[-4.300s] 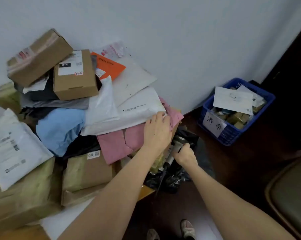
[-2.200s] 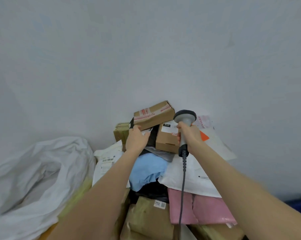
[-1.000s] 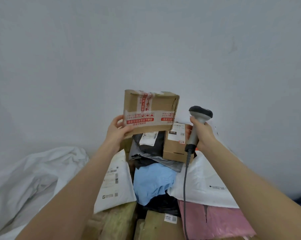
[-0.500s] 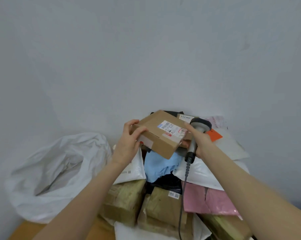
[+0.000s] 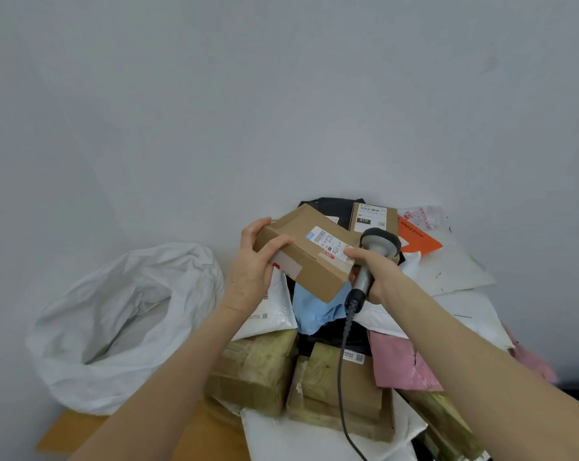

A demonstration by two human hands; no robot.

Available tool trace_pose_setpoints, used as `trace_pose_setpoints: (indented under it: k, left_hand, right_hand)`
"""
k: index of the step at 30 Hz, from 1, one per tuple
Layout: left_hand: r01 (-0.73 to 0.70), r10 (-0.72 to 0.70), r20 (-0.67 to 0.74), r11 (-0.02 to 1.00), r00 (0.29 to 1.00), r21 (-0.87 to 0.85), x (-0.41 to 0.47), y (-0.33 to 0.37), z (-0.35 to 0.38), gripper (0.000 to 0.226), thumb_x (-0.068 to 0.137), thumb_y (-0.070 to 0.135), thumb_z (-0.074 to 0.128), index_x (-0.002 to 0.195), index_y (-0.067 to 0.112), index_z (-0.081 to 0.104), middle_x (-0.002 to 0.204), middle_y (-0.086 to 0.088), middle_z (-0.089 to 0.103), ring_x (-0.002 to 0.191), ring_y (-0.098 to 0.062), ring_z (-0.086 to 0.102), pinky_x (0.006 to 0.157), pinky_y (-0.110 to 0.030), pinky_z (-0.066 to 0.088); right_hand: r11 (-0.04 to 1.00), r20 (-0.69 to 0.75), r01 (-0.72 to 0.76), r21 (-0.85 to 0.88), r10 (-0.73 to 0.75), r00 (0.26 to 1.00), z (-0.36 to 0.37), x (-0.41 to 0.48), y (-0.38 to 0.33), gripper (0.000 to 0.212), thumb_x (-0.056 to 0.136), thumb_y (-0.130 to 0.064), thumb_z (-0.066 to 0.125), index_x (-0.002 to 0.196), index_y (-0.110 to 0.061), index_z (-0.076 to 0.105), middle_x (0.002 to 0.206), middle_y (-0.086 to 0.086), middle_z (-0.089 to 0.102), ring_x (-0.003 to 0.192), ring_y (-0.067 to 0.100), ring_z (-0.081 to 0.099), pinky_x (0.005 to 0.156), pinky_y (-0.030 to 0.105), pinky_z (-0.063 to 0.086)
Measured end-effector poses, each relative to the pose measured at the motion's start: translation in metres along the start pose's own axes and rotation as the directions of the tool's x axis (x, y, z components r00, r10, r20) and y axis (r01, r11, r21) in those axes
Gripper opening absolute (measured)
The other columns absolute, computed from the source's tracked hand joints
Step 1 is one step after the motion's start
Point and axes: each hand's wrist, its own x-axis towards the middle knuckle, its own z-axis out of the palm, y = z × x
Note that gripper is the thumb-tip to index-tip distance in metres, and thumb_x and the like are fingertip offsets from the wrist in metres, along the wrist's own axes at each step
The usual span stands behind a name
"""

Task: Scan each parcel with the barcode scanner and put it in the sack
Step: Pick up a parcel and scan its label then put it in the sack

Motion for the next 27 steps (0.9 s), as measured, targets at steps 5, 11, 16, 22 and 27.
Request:
trace_pose_setpoints:
  k: [5,11,16,22,27]
  left_hand:
    - [0.037,-0.037,-0.011,0.998,0.999,-0.054,0.003,-0.009,-0.005,0.07,0.075,-0.018,0.053,0.124,0.032,0.055,0.146,-0.014,0.03,0.13,-0.007,0.031,0.093,-0.008,0.035]
    - [0.595,-0.575,0.29,0.459,0.765,-0.66,0.0,-0.006,0.006,0.07,0.093,-0.007,0.043,0.151,0.024,0.02,0.127,0.013,0.052,0.103,-0.007,0.066,0.075,-0.016,0.054]
    - [0.674,-0.429,0.608,0.003,0.668,-0.739,0.0,0.01,0.014,0.034,0.096,0.027,0.05,0.126,0.011,0.052,0.098,-0.003,0.071,0.086,-0.018,0.07,0.071,-0.038,0.058]
    - [0.688,-0.609,0.515,0.07,0.603,-0.723,0.009,0.022,0.025,0.052,0.073,0.028,0.081,0.119,0.02,0.058,0.108,-0.001,0.072,0.103,-0.019,0.068,0.078,-0.043,0.06]
    - [0.674,-0.686,0.459,0.063,0.565,-0.736,0.014,0.004,0.02,0.041,0.083,0.013,0.069,0.121,0.019,0.055,0.113,-0.001,0.07,0.101,-0.016,0.067,0.083,-0.042,0.058]
  right_hand:
    - [0.998,-0.03,0.026,0.052,-0.025,0.999,0.014,0.003,0.01,0.024,0.083,-0.005,0.072,0.105,-0.004,0.063,0.082,0.01,0.073,0.053,0.017,0.067,0.041,0.019,0.048]
    - [0.985,-0.117,0.158,0.065,-0.15,0.982,0.024,0.009,0.01,0.014,0.082,0.004,0.067,0.093,0.0,0.059,0.081,0.013,0.072,0.064,0.023,0.068,0.064,0.033,0.059]
    - [0.959,-0.19,0.285,0.012,-0.277,0.942,0.034,0.006,0.017,0.049,0.077,0.0,0.077,0.118,-0.005,0.051,0.097,0.014,0.07,0.07,0.021,0.07,0.047,0.029,0.055]
    - [0.91,-0.214,0.396,-0.12,-0.414,0.885,0.045,0.003,0.025,0.064,0.072,-0.007,0.082,0.124,-0.017,0.045,0.11,0.011,0.066,0.092,0.028,0.069,0.071,0.048,0.06]
    - [0.889,-0.128,0.443,-0.12,-0.456,0.881,0.039,-0.003,0.027,0.047,0.078,-0.008,0.078,0.12,-0.007,0.055,0.106,0.01,0.07,0.088,0.021,0.069,0.083,0.04,0.057]
